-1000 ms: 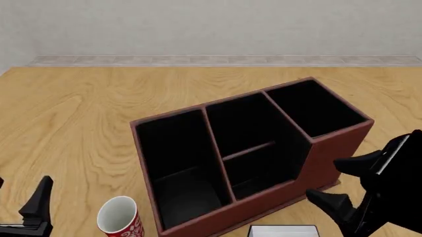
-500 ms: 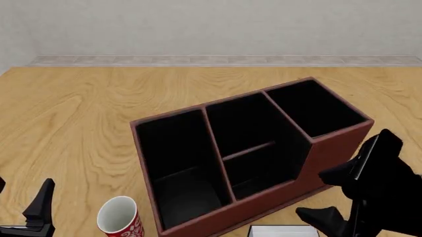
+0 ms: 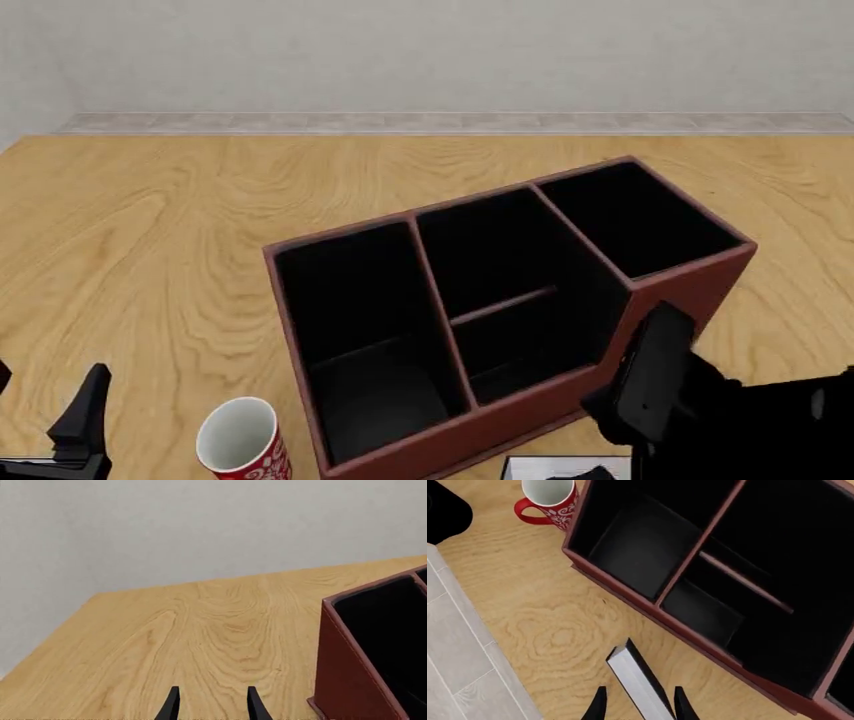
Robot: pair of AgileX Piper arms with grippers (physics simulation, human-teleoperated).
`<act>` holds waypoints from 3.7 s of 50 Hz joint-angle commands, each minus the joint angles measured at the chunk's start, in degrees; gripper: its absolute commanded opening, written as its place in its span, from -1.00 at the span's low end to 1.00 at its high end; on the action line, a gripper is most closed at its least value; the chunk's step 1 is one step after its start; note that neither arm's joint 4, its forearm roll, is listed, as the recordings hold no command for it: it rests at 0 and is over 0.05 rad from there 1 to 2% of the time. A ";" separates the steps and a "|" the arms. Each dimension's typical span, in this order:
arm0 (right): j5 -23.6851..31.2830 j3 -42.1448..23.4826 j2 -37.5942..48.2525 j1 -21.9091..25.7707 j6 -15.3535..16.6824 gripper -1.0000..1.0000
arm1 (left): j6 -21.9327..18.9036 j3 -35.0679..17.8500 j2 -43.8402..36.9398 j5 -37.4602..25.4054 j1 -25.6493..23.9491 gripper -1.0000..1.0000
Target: Pick up the book and place it in the right compartment of the caddy.
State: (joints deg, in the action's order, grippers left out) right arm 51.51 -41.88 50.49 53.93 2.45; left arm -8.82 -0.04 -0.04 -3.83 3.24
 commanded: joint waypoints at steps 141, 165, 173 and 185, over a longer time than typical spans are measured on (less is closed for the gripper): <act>18.37 -26.08 -0.34 -5.75 18.14 -1.00 | -0.05 -0.68 0.02 -0.19 -1.27 1.00; 18.38 -36.94 4.60 -10.84 25.73 -1.00 | -0.22 -0.78 0.02 -0.20 -0.84 1.00; 18.38 -40.16 6.10 -12.76 27.78 -1.00 | -0.20 -0.60 0.02 -0.09 -0.74 1.00; 18.38 -45.06 8.10 -17.67 31.74 -1.00 | -0.02 -0.63 0.03 -0.08 -0.59 1.00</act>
State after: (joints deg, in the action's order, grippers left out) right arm 69.90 -82.47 57.02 39.05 32.73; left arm -8.94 -0.69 -0.01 -3.95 2.53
